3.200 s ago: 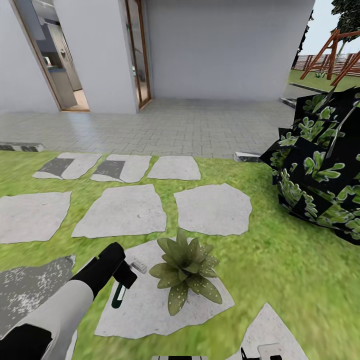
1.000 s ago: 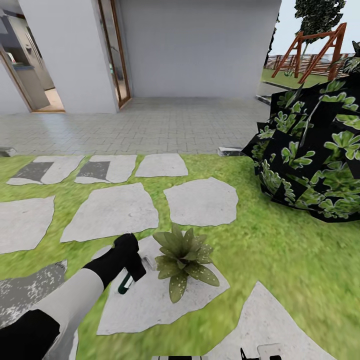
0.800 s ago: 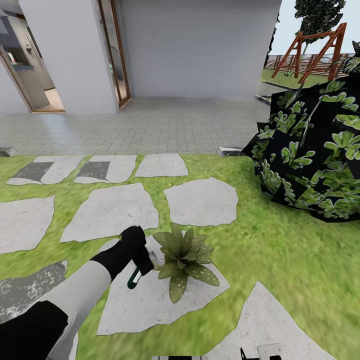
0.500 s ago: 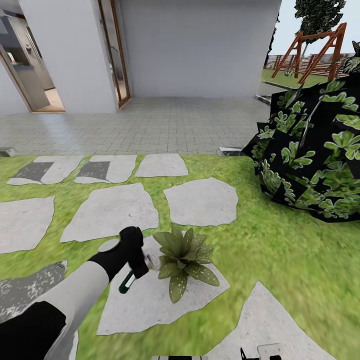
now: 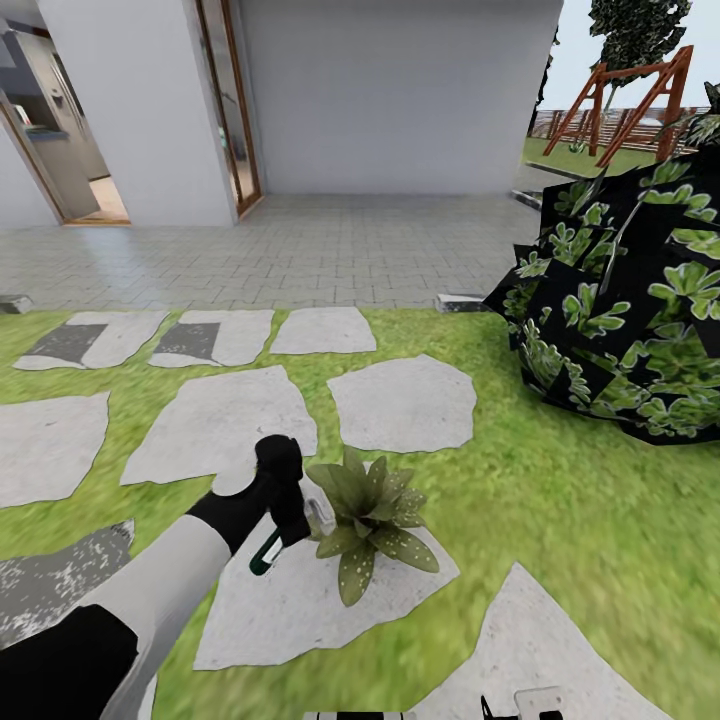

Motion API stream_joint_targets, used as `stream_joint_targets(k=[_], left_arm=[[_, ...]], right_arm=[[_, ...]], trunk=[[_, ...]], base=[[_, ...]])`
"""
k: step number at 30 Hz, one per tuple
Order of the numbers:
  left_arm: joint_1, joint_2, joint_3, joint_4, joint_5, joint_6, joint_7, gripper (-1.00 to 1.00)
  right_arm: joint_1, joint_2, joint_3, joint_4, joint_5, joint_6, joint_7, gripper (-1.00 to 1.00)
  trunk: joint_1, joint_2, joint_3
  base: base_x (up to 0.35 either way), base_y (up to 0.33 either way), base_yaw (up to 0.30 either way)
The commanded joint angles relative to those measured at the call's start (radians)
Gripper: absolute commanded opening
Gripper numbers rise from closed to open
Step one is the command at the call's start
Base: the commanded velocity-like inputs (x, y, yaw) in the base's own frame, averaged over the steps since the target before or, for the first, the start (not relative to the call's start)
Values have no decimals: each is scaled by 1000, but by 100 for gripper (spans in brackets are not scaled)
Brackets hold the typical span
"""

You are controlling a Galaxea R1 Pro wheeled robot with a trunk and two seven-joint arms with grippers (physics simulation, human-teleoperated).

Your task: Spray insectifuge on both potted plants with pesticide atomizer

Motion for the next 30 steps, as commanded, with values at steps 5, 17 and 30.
stream_joint_targets(k=[5, 17, 30], left_arm=[[4, 4, 3, -80, -187, 8, -127, -100], [12, 13, 31, -193, -212, 0, -127, -100], [20, 13, 36, -206, -213, -3, -127, -100]], right_arm=[[0, 0, 8, 1, 4, -1, -9, 100], [0, 0, 8, 1, 4, -1, -9, 100], [-1, 0, 8, 1, 4, -1, -9, 100]], trunk=[[0, 0, -1], [0, 0, -1], [0, 0, -1]], base=[[0, 0, 0], [0, 0, 0], [-80, 13, 0]])
